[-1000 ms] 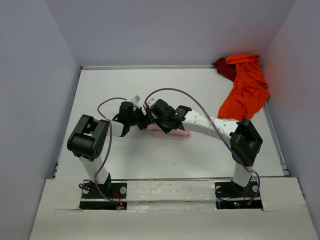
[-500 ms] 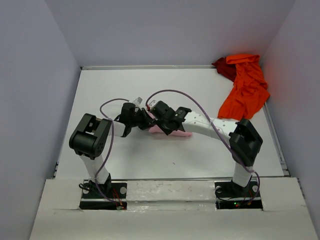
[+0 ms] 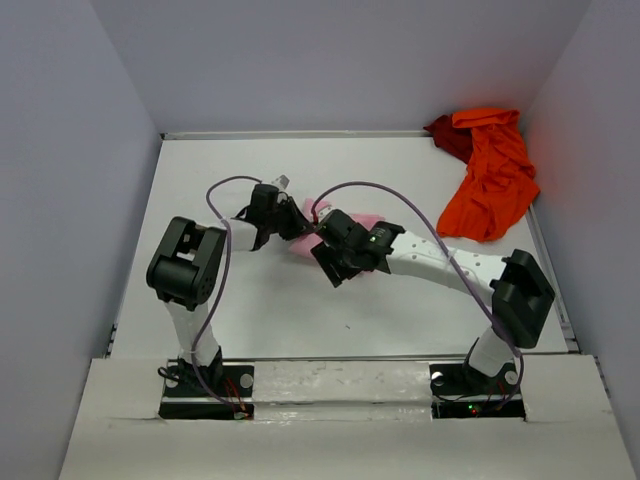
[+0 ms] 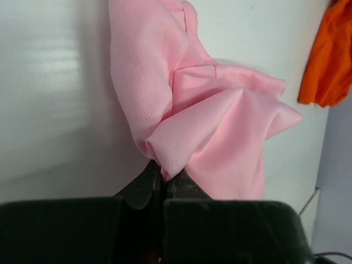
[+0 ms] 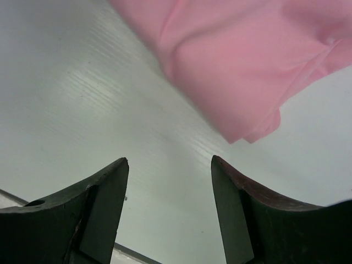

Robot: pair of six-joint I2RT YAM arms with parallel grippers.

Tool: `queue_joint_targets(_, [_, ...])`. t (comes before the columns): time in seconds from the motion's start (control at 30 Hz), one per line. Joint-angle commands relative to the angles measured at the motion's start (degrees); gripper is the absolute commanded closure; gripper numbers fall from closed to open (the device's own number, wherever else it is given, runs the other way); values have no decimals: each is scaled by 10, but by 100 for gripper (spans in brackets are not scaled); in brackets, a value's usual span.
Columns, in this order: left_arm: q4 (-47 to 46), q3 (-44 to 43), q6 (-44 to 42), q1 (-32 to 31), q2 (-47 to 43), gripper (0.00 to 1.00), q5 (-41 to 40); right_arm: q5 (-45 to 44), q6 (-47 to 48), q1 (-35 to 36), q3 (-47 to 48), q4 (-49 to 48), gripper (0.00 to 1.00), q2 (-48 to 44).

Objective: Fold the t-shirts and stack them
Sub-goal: Place the square-folded T-shirt at the corner of the board.

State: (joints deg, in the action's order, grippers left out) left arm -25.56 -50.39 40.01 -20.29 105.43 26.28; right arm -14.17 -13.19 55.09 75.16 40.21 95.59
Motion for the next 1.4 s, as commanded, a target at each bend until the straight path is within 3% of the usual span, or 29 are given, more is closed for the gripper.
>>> queue_joint_targets(0.0, [112, -117, -64, -1, 31, 100, -46, 27, -34, 21, 1, -9, 33, -22])
queue_joint_targets(0.23, [311, -347, -142, 31, 126, 100, -121, 59, -78, 27, -30, -56, 34, -37])
queue_joint_targets(0.33, [317, -388, -128, 70, 140, 100, -155, 77, -97, 27, -55, -79, 35, -55])
queue_joint_targets(0.43, [380, -494, -162, 79, 191, 100, -185, 95, -111, 27, -97, -124, 35, -80])
queue_joint_targets(0.47, [407, -573, -178, 79, 228, 100, -196, 102, -112, 27, -109, -130, 35, -86])
queue_joint_targets(0.63, [421, -639, -186, 108, 251, 100, -266, 115, -142, 27, -188, -166, 36, -134])
queue_joint_targets(0.77, [470, -751, -250, 116, 304, 100, -318, 135, -167, 27, -233, -202, 36, -174])
queue_joint_targets(1.37, [450, -763, -353, 189, 318, 100, -495, 185, -193, 32, -307, -246, 38, -241])
